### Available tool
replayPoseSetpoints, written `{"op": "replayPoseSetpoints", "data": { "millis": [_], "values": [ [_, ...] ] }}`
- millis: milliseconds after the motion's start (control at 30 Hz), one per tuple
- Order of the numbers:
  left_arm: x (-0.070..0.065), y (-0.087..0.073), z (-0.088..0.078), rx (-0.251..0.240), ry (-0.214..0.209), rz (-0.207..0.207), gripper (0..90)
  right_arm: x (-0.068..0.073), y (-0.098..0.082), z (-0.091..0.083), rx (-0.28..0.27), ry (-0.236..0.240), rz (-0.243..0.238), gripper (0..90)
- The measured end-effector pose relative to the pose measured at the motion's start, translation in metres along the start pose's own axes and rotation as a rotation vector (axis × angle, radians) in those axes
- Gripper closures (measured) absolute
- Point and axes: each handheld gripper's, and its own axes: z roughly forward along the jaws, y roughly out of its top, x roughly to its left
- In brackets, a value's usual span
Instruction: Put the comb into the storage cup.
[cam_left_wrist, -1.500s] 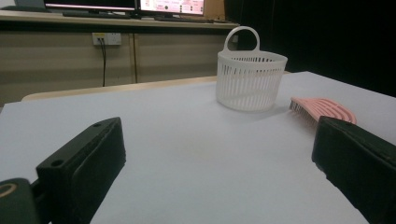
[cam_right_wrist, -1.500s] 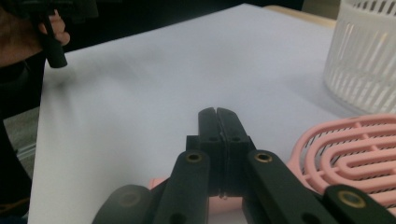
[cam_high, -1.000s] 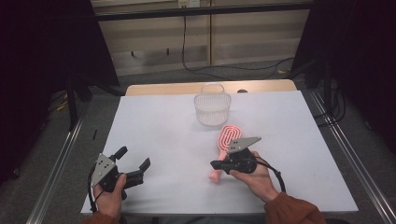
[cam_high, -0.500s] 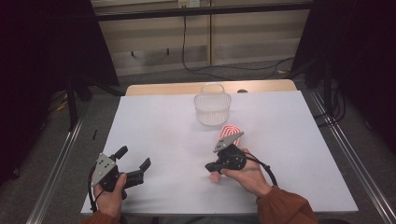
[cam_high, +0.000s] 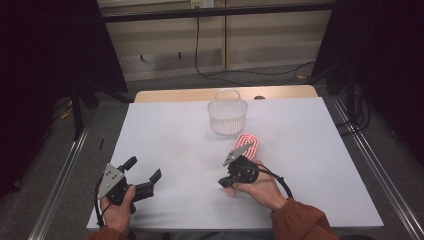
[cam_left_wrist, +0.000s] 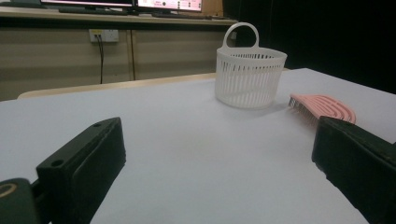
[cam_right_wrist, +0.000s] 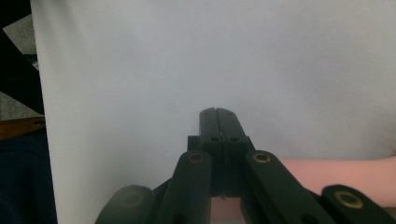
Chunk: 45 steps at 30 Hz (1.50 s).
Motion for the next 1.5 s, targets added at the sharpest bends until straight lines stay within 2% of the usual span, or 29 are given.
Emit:
{"op": "replayPoseSetpoints", "data": {
  "millis": [533, 833, 1500],
  "values": [
    [-0.001, 0.000, 0.000, 0.010, -0.005, 0.007, 2.7, -0.004, -0.010, -0.002, 0.010, -0.005, 0.023, 90.0],
    [-0.002, -0.001, 0.001, 0.017, -0.011, -0.006, 2.7, -0.006, -0.014, -0.006, 0.010, -0.008, 0.033, 90.0],
    [-0.001, -0.001, 0.002, 0.020, -0.008, -0.005, 2.7, -0.009, -0.026, -0.011, 0.041, -0.015, 0.048, 90.0]
  ]
}}
